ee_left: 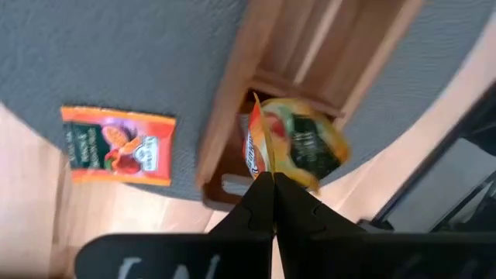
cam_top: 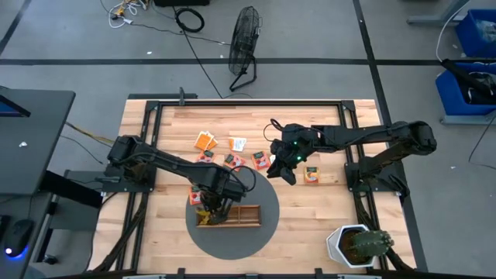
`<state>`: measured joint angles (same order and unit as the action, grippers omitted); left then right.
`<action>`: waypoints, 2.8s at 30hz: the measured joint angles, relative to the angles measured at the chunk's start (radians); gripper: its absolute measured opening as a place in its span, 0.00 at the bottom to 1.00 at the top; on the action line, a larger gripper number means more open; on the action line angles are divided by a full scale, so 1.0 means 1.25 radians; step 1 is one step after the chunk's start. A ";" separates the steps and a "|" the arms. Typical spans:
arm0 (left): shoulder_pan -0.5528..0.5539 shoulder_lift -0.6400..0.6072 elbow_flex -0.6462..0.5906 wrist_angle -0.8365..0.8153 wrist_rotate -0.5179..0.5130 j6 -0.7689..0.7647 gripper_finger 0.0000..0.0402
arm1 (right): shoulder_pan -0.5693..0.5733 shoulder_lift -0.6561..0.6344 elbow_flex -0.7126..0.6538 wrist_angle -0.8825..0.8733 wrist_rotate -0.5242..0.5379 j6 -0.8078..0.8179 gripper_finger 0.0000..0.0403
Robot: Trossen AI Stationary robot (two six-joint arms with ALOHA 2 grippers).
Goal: Pick & Place Tea
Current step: Put the yellow tea bag into the left section of the wooden organizer
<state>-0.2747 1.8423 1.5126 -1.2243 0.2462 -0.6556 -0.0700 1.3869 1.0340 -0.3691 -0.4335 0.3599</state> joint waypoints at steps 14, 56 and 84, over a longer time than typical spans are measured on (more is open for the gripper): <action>-0.011 0.000 -0.024 0.018 0.008 0.080 0.00 | 0.000 0.000 0.000 -0.006 0.000 0.001 0.28; -0.006 0.046 -0.024 0.013 -0.001 0.158 0.15 | 0.000 0.001 0.000 -0.042 0.000 0.010 0.28; 0.003 -0.144 -0.023 -0.065 -0.264 0.227 0.55 | -0.056 -0.031 0.000 -0.211 0.051 0.019 0.28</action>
<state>-0.2714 1.6629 1.4834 -1.3056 -0.0833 -0.3724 -0.1402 1.3485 1.0336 -0.6325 -0.3700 0.3836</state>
